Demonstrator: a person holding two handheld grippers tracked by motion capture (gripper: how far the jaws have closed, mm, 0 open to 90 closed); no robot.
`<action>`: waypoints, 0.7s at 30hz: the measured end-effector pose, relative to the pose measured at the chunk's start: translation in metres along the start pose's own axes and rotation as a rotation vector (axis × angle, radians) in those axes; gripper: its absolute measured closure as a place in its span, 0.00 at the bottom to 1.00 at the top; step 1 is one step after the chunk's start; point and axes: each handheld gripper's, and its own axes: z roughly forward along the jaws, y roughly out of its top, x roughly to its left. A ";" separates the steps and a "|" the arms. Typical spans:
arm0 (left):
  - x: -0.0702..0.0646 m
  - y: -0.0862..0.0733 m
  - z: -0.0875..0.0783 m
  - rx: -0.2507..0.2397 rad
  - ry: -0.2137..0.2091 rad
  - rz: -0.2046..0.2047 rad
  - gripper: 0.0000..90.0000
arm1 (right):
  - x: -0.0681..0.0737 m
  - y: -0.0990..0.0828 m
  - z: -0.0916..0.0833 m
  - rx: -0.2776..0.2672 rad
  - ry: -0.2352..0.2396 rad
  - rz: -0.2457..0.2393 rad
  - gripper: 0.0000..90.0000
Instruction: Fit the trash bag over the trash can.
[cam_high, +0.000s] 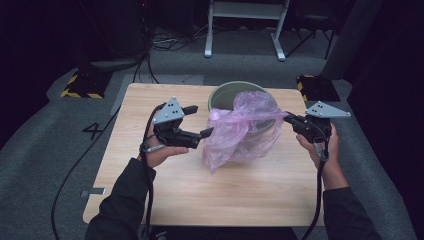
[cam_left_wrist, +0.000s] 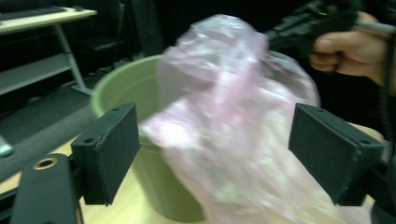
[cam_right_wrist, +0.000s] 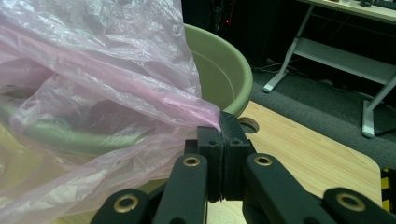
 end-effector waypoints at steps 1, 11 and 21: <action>-0.003 -0.001 0.001 0.008 -0.014 0.003 0.17 | 0.000 0.001 0.000 0.000 -0.002 0.002 0.99; -0.002 -0.023 0.032 0.159 0.028 -0.029 0.38 | -0.006 0.003 0.007 -0.002 -0.020 0.018 0.98; 0.021 -0.024 0.040 0.158 0.151 0.038 0.96 | -0.018 -0.001 0.010 -0.014 -0.031 0.047 0.97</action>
